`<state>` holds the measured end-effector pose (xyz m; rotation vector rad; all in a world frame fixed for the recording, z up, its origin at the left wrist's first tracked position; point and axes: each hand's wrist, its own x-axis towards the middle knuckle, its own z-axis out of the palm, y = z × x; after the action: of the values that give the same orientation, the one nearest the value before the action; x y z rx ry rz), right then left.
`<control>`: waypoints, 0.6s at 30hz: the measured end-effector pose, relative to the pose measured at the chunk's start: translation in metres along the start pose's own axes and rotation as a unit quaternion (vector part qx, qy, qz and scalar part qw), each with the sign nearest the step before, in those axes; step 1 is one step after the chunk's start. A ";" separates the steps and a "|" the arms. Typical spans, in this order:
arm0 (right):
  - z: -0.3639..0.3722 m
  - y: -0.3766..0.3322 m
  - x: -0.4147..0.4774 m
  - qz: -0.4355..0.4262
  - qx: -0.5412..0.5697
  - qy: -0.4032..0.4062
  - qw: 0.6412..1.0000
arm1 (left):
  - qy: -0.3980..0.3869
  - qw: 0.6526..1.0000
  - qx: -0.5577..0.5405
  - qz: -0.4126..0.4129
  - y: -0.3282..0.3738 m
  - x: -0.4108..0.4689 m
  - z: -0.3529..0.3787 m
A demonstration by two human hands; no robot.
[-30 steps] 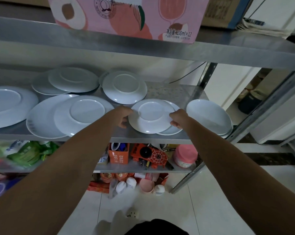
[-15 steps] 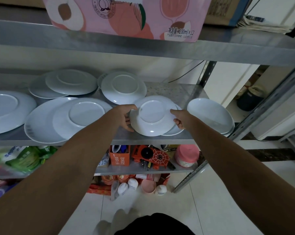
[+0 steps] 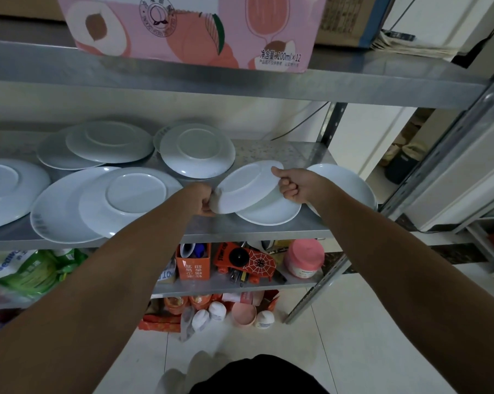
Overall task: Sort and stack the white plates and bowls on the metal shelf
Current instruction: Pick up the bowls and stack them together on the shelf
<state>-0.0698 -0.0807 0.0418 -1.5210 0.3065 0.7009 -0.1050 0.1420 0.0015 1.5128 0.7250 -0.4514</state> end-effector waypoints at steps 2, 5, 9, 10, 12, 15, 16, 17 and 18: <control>0.006 -0.007 -0.003 -0.002 0.031 -0.003 1.000 | 0.023 0.998 0.014 0.051 0.002 -0.001 0.001; 0.009 -0.020 -0.008 -0.002 0.072 -0.001 0.997 | 0.048 0.978 0.134 0.153 0.004 0.000 -0.003; 0.011 -0.038 -0.015 -0.004 0.134 0.007 0.991 | 0.108 0.899 0.297 0.304 0.007 -0.003 -0.003; 0.012 -0.042 -0.017 -0.011 0.131 0.013 0.991 | 0.151 0.869 0.322 0.343 0.010 -0.004 0.000; 0.013 -0.049 -0.022 -0.032 0.098 0.033 0.994 | 0.216 0.841 0.329 0.371 0.019 -0.008 0.005; 0.004 -0.056 -0.026 -0.076 0.042 0.097 0.992 | 0.266 0.800 0.358 0.402 0.037 -0.012 0.017; -0.003 -0.057 -0.025 -0.091 0.047 0.125 0.987 | 0.272 0.792 0.361 0.410 0.045 -0.013 0.022; -0.012 -0.056 -0.024 -0.106 0.070 0.155 0.980 | 0.271 0.789 0.360 0.418 0.053 -0.013 0.027; -0.022 -0.055 -0.023 -0.123 0.102 0.189 0.969 | 0.262 0.790 0.362 0.420 0.061 -0.013 0.034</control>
<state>-0.0500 -0.1019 0.0978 -1.4559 0.4525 0.1736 -0.0676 0.1090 0.0519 2.5464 0.1879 0.4666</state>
